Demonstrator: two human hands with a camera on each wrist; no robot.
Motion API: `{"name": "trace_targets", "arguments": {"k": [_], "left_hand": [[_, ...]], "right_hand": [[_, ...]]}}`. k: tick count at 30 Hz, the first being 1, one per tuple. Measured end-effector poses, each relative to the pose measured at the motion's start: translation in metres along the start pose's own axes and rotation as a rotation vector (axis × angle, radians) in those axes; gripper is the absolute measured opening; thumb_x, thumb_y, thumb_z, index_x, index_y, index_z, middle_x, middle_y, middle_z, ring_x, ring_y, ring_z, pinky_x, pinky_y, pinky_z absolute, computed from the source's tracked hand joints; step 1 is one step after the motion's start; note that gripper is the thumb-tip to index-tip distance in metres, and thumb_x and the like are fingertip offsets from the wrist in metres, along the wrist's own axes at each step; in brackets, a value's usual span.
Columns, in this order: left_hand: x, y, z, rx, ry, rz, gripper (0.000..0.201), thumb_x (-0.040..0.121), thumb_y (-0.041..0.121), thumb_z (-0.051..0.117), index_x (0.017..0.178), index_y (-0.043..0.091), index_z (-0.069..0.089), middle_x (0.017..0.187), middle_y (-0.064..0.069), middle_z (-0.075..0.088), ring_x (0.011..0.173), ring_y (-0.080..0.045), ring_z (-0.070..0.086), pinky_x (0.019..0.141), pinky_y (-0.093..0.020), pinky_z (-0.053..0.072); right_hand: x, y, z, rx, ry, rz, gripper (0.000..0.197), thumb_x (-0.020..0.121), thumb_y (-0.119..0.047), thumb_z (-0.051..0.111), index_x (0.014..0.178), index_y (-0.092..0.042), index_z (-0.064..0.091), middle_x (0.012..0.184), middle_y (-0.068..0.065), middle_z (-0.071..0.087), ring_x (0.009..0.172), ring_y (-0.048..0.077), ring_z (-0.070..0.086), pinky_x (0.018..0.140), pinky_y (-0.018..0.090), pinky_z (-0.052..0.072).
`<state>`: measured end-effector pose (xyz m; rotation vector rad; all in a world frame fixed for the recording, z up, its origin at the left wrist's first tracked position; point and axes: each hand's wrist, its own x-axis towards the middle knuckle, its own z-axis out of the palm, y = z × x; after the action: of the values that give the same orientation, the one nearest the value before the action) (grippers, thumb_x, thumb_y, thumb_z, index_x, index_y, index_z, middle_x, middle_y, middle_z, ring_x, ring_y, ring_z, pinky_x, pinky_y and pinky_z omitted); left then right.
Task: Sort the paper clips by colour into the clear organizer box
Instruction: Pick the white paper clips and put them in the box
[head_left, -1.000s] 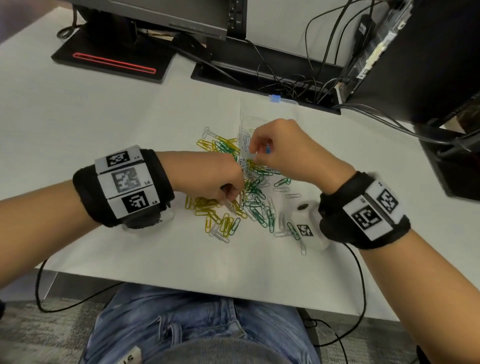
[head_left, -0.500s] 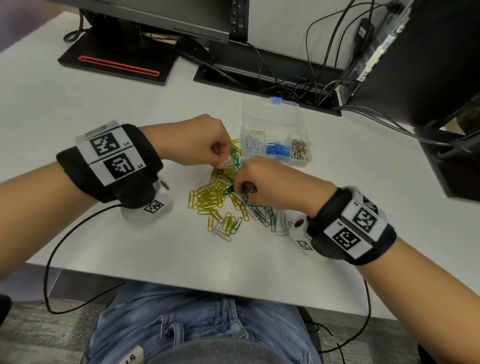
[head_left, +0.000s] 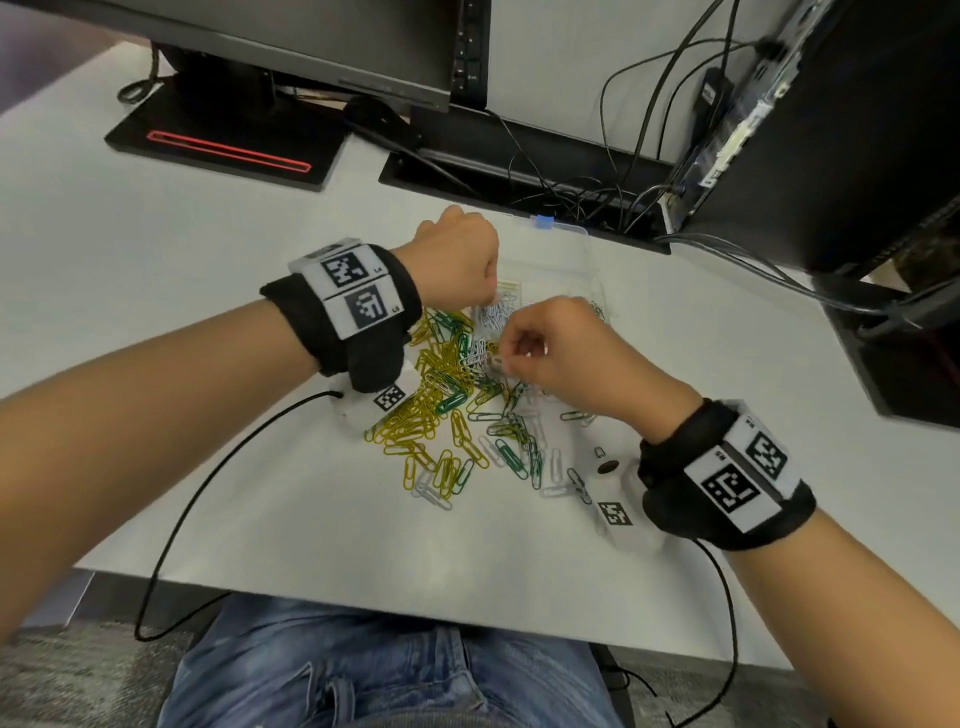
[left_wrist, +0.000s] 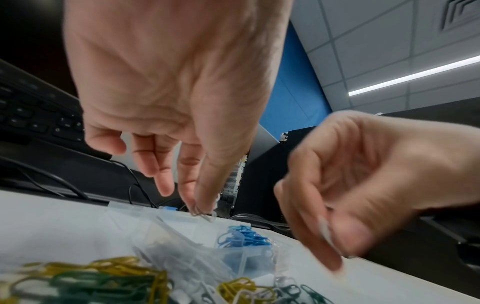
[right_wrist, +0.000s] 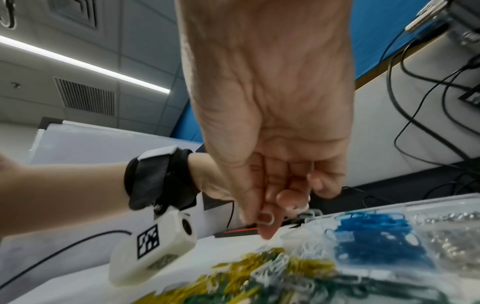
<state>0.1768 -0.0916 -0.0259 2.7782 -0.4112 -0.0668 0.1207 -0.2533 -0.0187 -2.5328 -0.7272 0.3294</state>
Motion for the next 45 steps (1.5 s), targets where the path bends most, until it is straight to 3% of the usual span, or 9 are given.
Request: {"name": "trace_targets", "arguments": {"k": [5, 9, 14, 18, 23, 28, 35, 40, 45], "left_hand": [[-0.002, -0.009, -0.002, -0.039, 0.017, -0.075, 0.026, 0.084, 0.041, 0.068, 0.084, 0.015, 0.070, 0.098, -0.001, 0.057, 0.109, -0.025, 0.042, 0.085, -0.039, 0.035], [-0.024, -0.026, -0.020, -0.052, -0.052, -0.061, 0.023, 0.078, 0.038, 0.074, 0.077, 0.017, 0.066, 0.086, 0.000, 0.066, 0.087, -0.021, 0.060, 0.075, -0.037, 0.050], [-0.063, -0.033, -0.026, 0.020, -0.356, -0.051, 0.028, 0.065, 0.041, 0.083, 0.072, 0.018, 0.067, 0.072, 0.004, 0.066, 0.071, -0.014, 0.060, 0.064, -0.030, 0.048], [-0.074, -0.028, -0.011, 0.095, -0.463, -0.033, 0.031, 0.067, 0.046, 0.080, 0.071, 0.019, 0.064, 0.070, 0.006, 0.064, 0.069, -0.013, 0.058, 0.060, -0.026, 0.044], [-0.075, -0.028, -0.001, 0.111, -0.465, 0.010, 0.022, 0.077, 0.032, 0.075, 0.069, 0.015, 0.063, 0.063, 0.006, 0.058, 0.060, -0.010, 0.050, 0.056, -0.023, 0.039], [-0.074, -0.030, -0.001, 0.031, -0.435, 0.015, 0.016, 0.078, 0.024, 0.076, 0.075, 0.012, 0.066, 0.071, 0.003, 0.062, 0.067, -0.012, 0.053, 0.062, -0.024, 0.041], [-0.071, -0.041, -0.018, -0.243, -0.337, -0.082, 0.011, 0.072, 0.018, 0.080, 0.073, 0.013, 0.071, 0.061, 0.008, 0.064, 0.055, -0.003, 0.051, 0.059, -0.019, 0.041], [-0.067, -0.044, -0.021, -0.395, -0.314, -0.149, 0.008, 0.074, 0.009, 0.078, 0.079, 0.008, 0.071, 0.063, 0.004, 0.068, 0.053, -0.001, 0.056, 0.061, -0.016, 0.045], [-0.060, -0.042, -0.023, -0.569, -0.329, -0.194, 0.008, 0.077, 0.007, 0.075, 0.083, 0.003, 0.070, 0.070, -0.007, 0.072, 0.057, -0.006, 0.064, 0.055, -0.014, 0.050]], "right_hand": [[0.021, 0.005, -0.015, 0.098, 0.267, 0.100, 0.010, 0.080, -0.002, 0.065, 0.074, -0.009, 0.068, 0.075, 0.008, 0.069, 0.073, 0.021, 0.065, 0.071, 0.034, 0.056], [0.040, 0.007, -0.015, 0.067, 0.292, 0.096, 0.009, 0.081, -0.009, 0.069, 0.090, -0.010, 0.070, 0.083, 0.001, 0.064, 0.064, 0.002, 0.050, 0.059, 0.016, 0.040], [0.034, -0.011, 0.002, -0.020, 0.064, -0.077, 0.013, 0.079, -0.006, 0.068, 0.088, -0.015, 0.071, 0.082, -0.003, 0.064, 0.066, 0.002, 0.048, 0.058, 0.011, 0.034], [0.034, -0.020, 0.018, -0.155, -0.098, -0.072, 0.010, 0.076, -0.007, 0.068, 0.081, -0.016, 0.069, 0.085, 0.002, 0.064, 0.085, 0.019, 0.058, 0.068, 0.029, 0.046], [0.033, -0.015, 0.022, -0.445, -0.049, -0.074, 0.019, 0.081, -0.003, 0.059, 0.095, -0.012, 0.067, 0.091, 0.009, 0.062, 0.101, 0.027, 0.048, 0.074, 0.035, 0.041], [0.031, -0.007, 0.023, -0.386, -0.123, -0.037, 0.034, 0.081, -0.002, 0.058, 0.059, -0.025, 0.047, 0.085, 0.008, 0.055, 0.090, 0.032, 0.055, 0.069, 0.033, 0.039], [0.023, -0.004, 0.002, -0.113, -0.019, -0.005, 0.010, 0.081, -0.002, 0.060, 0.075, -0.003, 0.068, 0.074, 0.007, 0.065, 0.065, 0.013, 0.054, 0.057, 0.017, 0.043], [0.039, 0.004, -0.012, -0.010, 0.249, 0.076, 0.010, 0.080, 0.000, 0.062, 0.075, -0.004, 0.069, 0.064, -0.007, 0.057, 0.058, 0.000, 0.051, 0.053, 0.007, 0.041], [0.049, 0.009, -0.015, 0.015, 0.265, 0.116, 0.002, 0.082, -0.008, 0.067, 0.082, -0.007, 0.069, 0.071, -0.007, 0.056, 0.063, -0.001, 0.049, 0.058, 0.011, 0.038]]}}
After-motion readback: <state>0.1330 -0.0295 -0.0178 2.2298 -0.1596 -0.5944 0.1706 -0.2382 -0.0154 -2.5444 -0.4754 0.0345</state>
